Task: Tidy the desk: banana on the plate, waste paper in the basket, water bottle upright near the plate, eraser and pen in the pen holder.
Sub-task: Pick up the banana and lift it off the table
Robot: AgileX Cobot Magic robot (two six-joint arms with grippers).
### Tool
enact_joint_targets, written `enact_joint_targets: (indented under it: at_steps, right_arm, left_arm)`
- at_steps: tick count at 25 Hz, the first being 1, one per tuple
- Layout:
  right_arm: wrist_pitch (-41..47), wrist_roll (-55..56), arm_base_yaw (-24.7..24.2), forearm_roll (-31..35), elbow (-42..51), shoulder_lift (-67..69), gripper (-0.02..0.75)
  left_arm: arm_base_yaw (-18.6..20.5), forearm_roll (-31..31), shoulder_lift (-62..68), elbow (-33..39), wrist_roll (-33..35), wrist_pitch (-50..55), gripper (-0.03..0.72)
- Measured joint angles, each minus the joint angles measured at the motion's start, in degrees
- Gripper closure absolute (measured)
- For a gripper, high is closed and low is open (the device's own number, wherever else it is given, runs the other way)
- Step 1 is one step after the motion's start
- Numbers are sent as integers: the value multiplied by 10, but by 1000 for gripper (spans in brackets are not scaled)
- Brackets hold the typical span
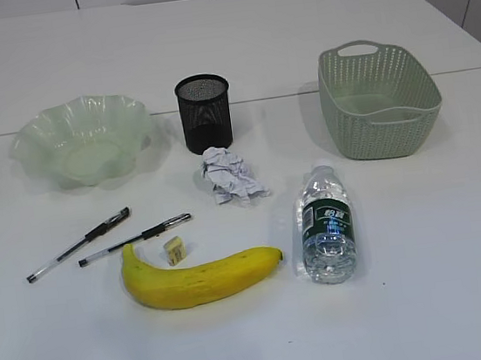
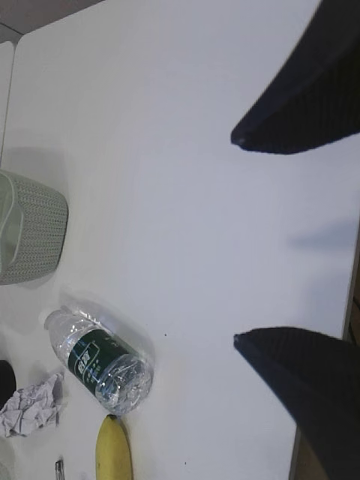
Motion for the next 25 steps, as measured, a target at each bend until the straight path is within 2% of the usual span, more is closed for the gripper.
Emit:
enact_joint_targets:
  at_steps: [10,15,19,25]
  right_arm:
    - [0,0,0,0,0,0,202]
    - [0,0,0,0,0,0,202]
    - [0,0,0,0,0,0,202]
    - [0,0,0,0,0,0,202]
  left_arm:
    - [0,-146,203,-151,163,-19,209]
    - [-14,-177,279,-203,231,-33,215]
    - [-57,-178,332,-231,275,-32,220]
    - [-163,-154,422,-256,304,-36,223]
